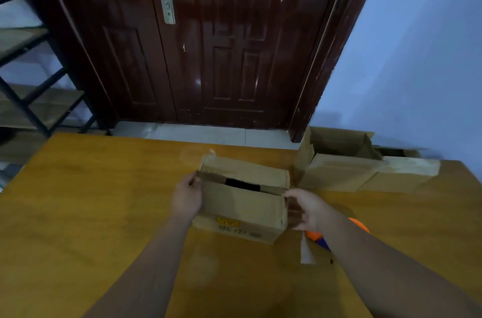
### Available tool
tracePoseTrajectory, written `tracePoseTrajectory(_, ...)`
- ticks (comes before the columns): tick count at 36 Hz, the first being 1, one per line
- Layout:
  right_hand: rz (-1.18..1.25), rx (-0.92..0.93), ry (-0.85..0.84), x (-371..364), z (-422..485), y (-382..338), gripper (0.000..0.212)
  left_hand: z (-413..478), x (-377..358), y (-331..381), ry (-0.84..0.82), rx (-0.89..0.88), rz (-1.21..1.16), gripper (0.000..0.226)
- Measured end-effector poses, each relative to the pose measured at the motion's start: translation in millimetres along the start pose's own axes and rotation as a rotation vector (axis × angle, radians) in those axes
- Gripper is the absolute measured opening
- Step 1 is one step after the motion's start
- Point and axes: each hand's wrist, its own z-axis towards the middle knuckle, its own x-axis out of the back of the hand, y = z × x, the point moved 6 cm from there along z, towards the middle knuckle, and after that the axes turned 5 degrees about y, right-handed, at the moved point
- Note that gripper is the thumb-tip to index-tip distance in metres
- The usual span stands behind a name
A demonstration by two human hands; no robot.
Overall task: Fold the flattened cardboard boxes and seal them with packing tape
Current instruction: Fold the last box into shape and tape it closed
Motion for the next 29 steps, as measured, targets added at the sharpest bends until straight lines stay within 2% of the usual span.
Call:
tracePoseTrajectory(2,-0.021,0.030,0.018,-5.0,0.1,-7.9,0.028,-0.1,6.6,2.3,0.118,-0.034,0.021,0.033)
tracePoseTrajectory(4,-0.046,0.090,0.053,-9.0,1.9,-18.1,0.037,0.4,10.4,8.0,0.194,-0.100,0.106,0.027)
tracePoseTrajectory(6,-0.081,0.151,0.089,-11.6,3.7,-26.7,0.048,2.6,7.5,15.1,0.171,-0.137,0.211,0.024)
tracePoseTrajectory(8,-0.112,0.186,0.102,-14.0,4.3,-32.4,0.048,4.4,2.0,22.5,0.114,-0.110,0.253,0.028)
tracePoseTrajectory(11,-0.131,0.158,0.084,-16.1,8.1,-34.5,0.052,6.6,-6.9,22.6,-0.018,0.043,0.113,0.040)
tracePoseTrajectory(13,-0.126,0.129,0.085,-13.5,9.1,-36.0,0.055,4.8,-15.9,17.8,-0.205,0.132,0.085,0.038)
tracePoseTrajectory(16,-0.134,0.106,0.085,-6.2,6.9,-39.3,0.055,-0.5,-20.8,16.7,-0.416,0.127,0.101,0.025)
tracePoseTrajectory(17,-0.119,0.097,0.070,-4.4,6.6,-39.5,0.055,-3.0,-22.8,17.6,-0.488,0.110,0.092,0.031)
tracePoseTrajectory(19,-0.112,0.082,0.023,-3.1,6.1,-39.2,0.052,-11.0,-30.0,18.9,-0.665,0.060,0.184,0.064)
tracePoseTrajectory(21,-0.185,0.081,-0.025,-6.0,6.9,-36.5,0.044,-19.7,-37.4,18.3,-0.810,-0.048,0.531,0.093)
tracePoseTrajectory(22,-0.221,0.084,-0.037,-8.0,7.8,-33.9,0.041,-22.3,-40.7,16.8,-0.830,-0.113,0.712,0.102)
tracePoseTrajectory(24,-0.314,0.141,-0.007,-11.4,11.1,-31.4,0.043,-24.7,-47.5,14.7,-0.783,-0.178,0.884,0.104)
tracePoseTrajectory(29,-0.645,0.456,0.196,-16.8,9.2,-42.3,0.045,-19.9,-51.0,13.2,-0.500,-0.222,0.969,0.095)
